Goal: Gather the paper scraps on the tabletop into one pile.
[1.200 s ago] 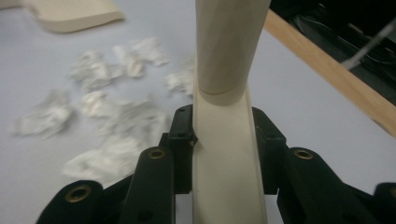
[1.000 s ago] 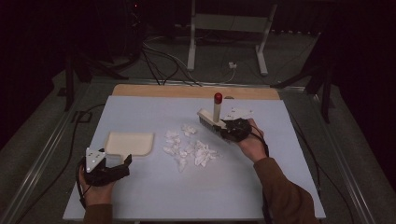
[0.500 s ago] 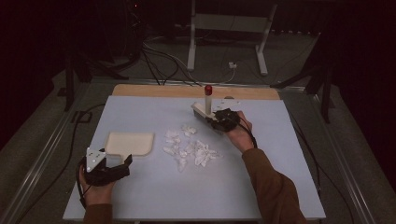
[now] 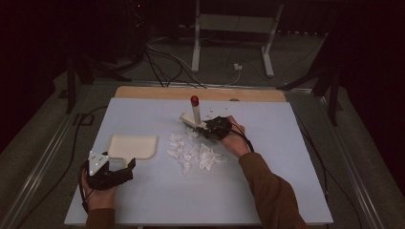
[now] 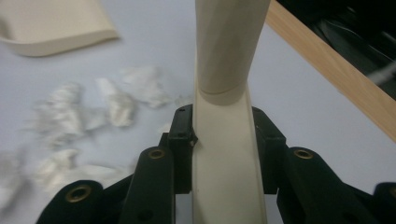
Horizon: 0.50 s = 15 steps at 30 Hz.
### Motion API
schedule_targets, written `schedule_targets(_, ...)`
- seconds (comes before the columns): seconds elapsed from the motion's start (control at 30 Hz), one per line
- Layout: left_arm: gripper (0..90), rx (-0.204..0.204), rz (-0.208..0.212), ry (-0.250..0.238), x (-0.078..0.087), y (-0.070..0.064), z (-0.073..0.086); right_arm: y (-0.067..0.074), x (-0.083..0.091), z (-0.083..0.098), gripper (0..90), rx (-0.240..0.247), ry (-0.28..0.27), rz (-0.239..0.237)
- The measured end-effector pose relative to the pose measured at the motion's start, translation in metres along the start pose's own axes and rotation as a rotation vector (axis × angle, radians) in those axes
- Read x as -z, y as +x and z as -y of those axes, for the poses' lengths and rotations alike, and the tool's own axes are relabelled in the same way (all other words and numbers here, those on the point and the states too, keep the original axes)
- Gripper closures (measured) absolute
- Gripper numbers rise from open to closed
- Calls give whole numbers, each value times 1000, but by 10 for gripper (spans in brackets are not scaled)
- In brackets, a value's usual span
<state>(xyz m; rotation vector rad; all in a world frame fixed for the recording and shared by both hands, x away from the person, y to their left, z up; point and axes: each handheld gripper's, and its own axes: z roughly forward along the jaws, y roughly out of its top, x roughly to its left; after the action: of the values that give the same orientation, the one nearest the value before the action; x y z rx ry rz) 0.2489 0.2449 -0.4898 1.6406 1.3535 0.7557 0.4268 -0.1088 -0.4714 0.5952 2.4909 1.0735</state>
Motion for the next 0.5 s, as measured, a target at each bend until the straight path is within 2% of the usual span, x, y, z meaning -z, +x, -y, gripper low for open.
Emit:
schedule_targets(0.07,5,3,-1,-2,0,0,0,5,0,-3,678,30,-2,-37)
schedule_targets(0.23,6,3,-1,-4,1,1,0,21,4,-6,678,147,22,-70)
schedule_targets(0.5,6,9,-4,-1,1,1,0,28,27,-3,678,240,35,-143)
